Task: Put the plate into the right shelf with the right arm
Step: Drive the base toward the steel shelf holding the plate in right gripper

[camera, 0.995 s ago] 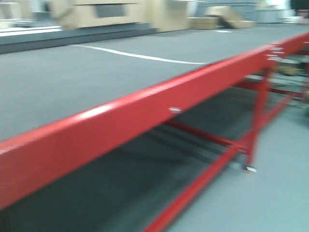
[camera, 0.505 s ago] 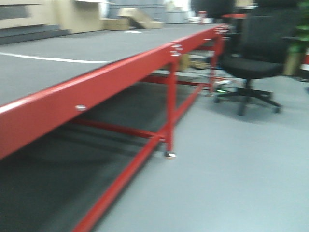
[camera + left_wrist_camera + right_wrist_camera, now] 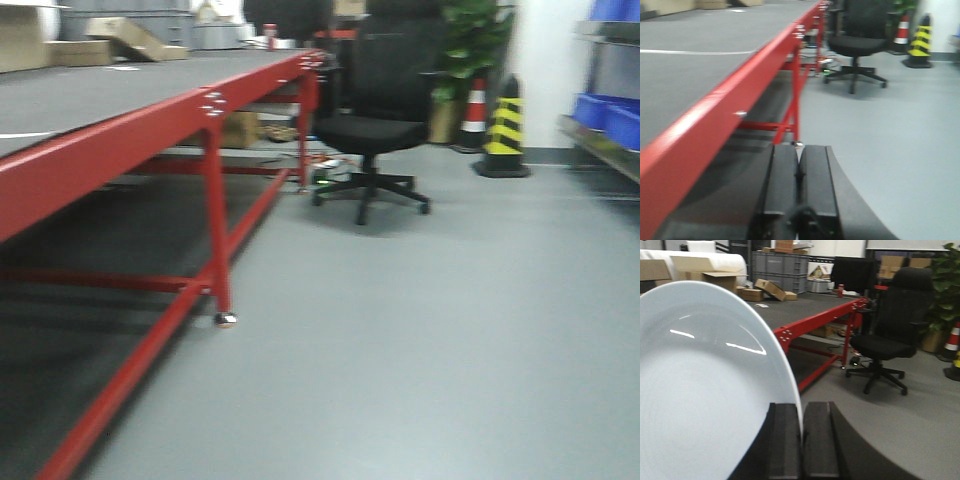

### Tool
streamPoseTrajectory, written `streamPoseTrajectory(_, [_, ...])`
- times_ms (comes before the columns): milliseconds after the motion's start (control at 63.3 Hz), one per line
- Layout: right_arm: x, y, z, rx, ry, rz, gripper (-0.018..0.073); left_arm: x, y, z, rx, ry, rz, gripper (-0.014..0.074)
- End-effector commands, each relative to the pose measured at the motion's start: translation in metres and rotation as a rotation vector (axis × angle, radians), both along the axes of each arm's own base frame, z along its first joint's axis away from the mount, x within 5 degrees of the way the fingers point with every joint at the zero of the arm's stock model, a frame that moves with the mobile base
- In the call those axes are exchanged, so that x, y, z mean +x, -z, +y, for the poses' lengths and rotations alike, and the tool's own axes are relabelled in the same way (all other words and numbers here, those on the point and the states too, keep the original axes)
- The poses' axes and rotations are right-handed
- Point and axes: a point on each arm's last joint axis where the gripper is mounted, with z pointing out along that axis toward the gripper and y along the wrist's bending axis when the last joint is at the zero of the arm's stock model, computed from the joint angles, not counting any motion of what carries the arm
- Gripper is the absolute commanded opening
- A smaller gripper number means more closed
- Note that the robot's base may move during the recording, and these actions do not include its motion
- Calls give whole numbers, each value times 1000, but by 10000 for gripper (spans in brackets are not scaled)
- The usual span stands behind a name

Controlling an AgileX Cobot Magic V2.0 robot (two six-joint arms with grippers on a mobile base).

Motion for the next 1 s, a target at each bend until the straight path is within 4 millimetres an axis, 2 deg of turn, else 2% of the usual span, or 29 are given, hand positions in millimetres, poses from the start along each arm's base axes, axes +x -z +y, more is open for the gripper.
streamPoseTrajectory(0, [-3,-16,0,21,-10,-107,28,0,-6,1,-14,-10,-88,-47])
streamPoseTrajectory(979, [-4,-16,0,23,-10,-111,28,0,-6,1,-14,-10,-88,-47])
